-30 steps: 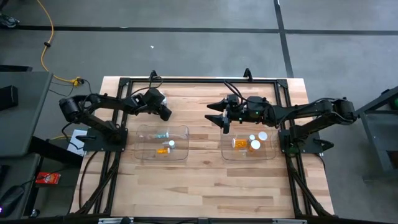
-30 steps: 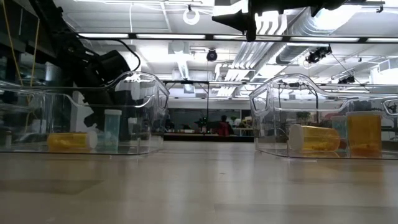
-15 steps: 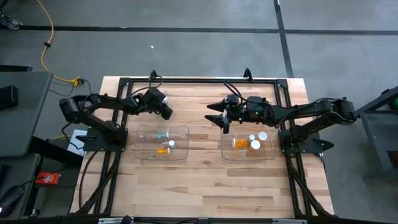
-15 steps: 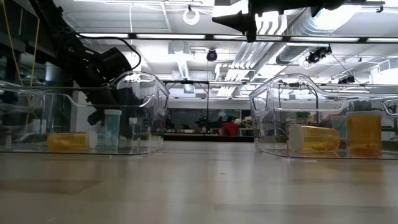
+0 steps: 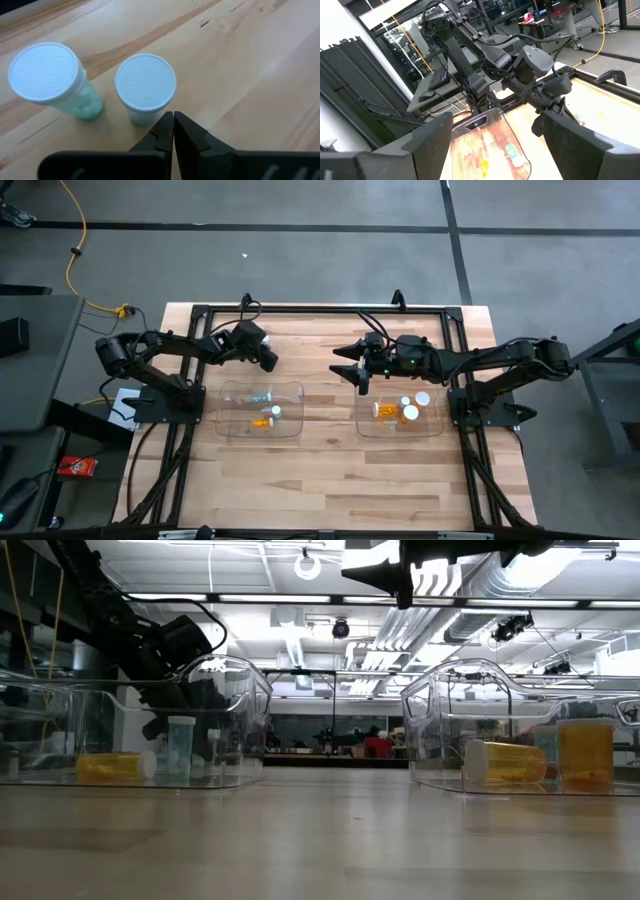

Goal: Pick and place medicine bottles into bin by pill shape (circle, oval)
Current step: Put the blue capsule bottle into the right transparent bin

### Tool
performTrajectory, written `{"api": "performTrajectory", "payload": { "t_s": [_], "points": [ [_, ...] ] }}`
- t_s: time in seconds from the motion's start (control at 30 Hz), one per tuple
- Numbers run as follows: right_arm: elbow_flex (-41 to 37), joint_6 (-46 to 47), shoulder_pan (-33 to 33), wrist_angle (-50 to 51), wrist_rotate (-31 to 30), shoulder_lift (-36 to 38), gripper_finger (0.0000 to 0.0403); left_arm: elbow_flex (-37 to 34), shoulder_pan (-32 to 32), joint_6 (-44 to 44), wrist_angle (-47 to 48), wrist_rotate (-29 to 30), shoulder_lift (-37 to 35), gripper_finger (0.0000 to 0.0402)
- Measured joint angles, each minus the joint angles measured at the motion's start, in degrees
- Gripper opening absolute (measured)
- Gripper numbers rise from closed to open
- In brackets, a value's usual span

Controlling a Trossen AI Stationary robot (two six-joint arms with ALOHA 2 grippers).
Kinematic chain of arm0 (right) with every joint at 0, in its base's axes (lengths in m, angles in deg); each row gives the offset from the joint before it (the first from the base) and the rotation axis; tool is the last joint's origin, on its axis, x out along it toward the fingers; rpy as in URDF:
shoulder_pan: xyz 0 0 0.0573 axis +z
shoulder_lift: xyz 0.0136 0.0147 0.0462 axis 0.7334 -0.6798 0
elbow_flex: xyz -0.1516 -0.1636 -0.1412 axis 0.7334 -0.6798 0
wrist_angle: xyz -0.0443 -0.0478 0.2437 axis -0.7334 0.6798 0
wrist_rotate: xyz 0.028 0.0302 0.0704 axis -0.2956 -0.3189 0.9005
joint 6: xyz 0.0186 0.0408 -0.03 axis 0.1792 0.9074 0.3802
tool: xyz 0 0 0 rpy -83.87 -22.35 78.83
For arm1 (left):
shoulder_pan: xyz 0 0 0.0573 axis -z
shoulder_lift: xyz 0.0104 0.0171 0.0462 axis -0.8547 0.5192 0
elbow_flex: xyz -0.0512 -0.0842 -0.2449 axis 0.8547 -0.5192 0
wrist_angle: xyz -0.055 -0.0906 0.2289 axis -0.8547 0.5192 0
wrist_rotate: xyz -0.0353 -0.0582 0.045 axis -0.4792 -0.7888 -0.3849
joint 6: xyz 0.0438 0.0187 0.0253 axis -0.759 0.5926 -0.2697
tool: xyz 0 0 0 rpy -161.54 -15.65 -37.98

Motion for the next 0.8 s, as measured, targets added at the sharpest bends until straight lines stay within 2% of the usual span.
{"api": "performTrajectory", "payload": {
  "t_s": [0.37, 0.47, 0.6, 0.8],
  "points": [
    [0.0, 0.0, 0.0, 0.6, 0.0, 0.0, 0.0295, 0.0, 0.0, 0.0, -0.1, -0.2, 0.0, 0.0001],
    [0.0, 0.0, 0.0, 0.8, 0.0, 0.0, 0.0295, 0.0, 0.0, 0.0, 1.4, 0.6, 0.0, 0.0011],
    [0.0, 0.0, 0.0, 0.9, 0.0, 0.0, 0.0295, 0.0, 0.0, -0.9, 2.9, 1.8, 0.0, 0.0049],
    [0.0, 0.0, -0.1, 0.8, 0.0, 0.0, 0.0295, 0.0, 0.9, -3.5, 1.8, 1.8, 0.0, 0.0137]
  ]
}}
